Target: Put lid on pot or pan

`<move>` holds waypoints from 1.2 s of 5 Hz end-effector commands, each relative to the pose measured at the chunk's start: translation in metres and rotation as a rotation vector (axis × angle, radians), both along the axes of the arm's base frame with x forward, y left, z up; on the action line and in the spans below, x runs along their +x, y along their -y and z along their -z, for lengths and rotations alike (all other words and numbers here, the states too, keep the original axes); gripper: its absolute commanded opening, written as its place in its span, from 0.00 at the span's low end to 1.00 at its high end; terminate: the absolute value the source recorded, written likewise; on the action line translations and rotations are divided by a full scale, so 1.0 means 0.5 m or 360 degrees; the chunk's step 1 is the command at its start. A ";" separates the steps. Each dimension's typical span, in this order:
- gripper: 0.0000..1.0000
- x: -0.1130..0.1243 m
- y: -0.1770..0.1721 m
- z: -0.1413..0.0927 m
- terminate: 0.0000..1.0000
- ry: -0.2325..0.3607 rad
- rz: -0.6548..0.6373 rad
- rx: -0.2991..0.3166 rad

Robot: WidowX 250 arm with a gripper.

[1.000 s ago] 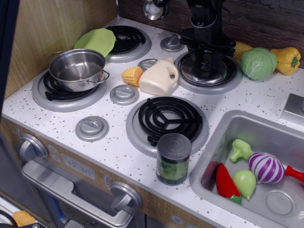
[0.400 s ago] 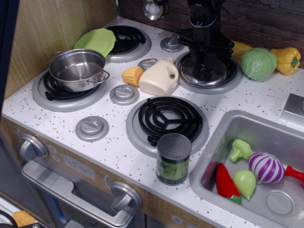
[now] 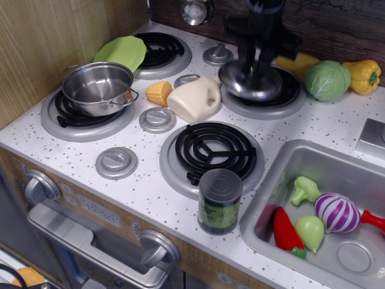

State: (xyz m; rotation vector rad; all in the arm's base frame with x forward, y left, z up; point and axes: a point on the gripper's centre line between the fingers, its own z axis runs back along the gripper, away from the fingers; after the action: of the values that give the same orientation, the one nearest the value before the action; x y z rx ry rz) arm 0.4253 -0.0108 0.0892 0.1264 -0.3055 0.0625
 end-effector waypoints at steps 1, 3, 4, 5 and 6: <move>0.00 -0.064 -0.067 -0.123 0.00 0.0046 -0.0048 0.0130; 0.00 -0.160 -0.208 -0.124 0.00 0.0062 -0.0023 0.0236; 0.00 -0.180 -0.271 -0.113 0.00 0.0083 0.0019 0.0245; 0.00 -0.194 -0.312 -0.092 0.00 0.0080 0.0030 0.0173; 0.00 -0.209 -0.333 -0.062 0.00 0.0129 0.0025 0.0123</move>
State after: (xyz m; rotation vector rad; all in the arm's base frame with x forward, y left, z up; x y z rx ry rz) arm 0.3193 0.1553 0.1020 0.1452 -0.3692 0.0546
